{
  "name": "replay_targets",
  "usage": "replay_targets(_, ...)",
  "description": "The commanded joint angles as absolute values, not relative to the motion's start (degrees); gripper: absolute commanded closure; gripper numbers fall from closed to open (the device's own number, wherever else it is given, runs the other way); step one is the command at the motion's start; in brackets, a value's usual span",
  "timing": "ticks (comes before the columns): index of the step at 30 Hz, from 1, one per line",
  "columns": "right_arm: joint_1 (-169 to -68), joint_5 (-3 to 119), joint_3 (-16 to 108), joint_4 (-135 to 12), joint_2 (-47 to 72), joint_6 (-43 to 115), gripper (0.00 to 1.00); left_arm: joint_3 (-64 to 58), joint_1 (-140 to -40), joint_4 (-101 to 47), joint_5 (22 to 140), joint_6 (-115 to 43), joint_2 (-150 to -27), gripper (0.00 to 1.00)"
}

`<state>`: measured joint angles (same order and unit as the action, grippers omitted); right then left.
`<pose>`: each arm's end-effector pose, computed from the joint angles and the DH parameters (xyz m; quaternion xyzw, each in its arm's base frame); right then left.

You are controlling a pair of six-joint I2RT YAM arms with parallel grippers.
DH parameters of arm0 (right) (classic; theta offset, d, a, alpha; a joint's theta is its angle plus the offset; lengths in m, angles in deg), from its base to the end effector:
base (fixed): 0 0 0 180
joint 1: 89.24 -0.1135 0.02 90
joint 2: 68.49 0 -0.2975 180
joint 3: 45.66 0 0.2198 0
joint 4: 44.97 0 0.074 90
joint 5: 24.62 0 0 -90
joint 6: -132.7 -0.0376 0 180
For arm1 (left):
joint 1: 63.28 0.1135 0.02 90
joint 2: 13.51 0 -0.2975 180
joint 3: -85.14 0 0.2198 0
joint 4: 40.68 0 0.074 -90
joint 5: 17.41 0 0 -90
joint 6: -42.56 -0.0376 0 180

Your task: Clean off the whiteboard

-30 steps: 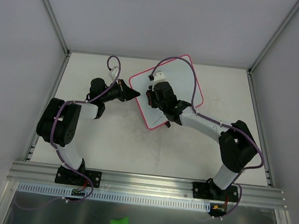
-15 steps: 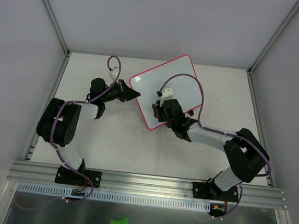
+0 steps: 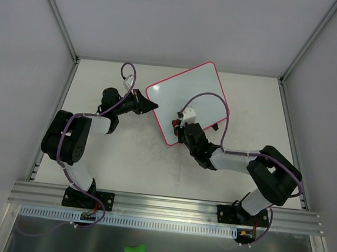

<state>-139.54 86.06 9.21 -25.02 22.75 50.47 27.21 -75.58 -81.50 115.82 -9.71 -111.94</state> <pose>0.2071 0.2286 0.2497 -0.2884 0.7410 0.0797 0.6012 0.3190 -0.0959 0.2656 0.1105 0.6970 -0.5141 0.4875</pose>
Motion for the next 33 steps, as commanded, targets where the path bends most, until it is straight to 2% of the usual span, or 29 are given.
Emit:
replay_targets(1,-141.1,86.5,7.2,-19.6,25.5,50.8,1.0,25.9,-77.0,-81.8,118.6,-12.8,-111.5,1.0)
replay_targets(15,-144.9,84.1,-1.1,-10.7,21.9,49.1,1.0,25.4,-77.0,-81.0,118.6,-12.6,-111.8,1.0)
replay_targets(19,-144.7,86.7,-1.0,-10.7,21.9,49.4,1.0,25.4,-77.0,-81.0,118.6,-12.5,-111.7,1.0)
replay_targets(28,-138.2,87.5,4.7,-19.1,22.8,42.9,1.0,25.3,-76.9,-81.1,118.8,-12.5,-111.7,1.0)
replay_targets(33,-131.4,84.5,6.2,-23.1,22.7,35.9,1.0,25.4,-76.9,-81.1,118.8,-12.6,-111.7,1.0)
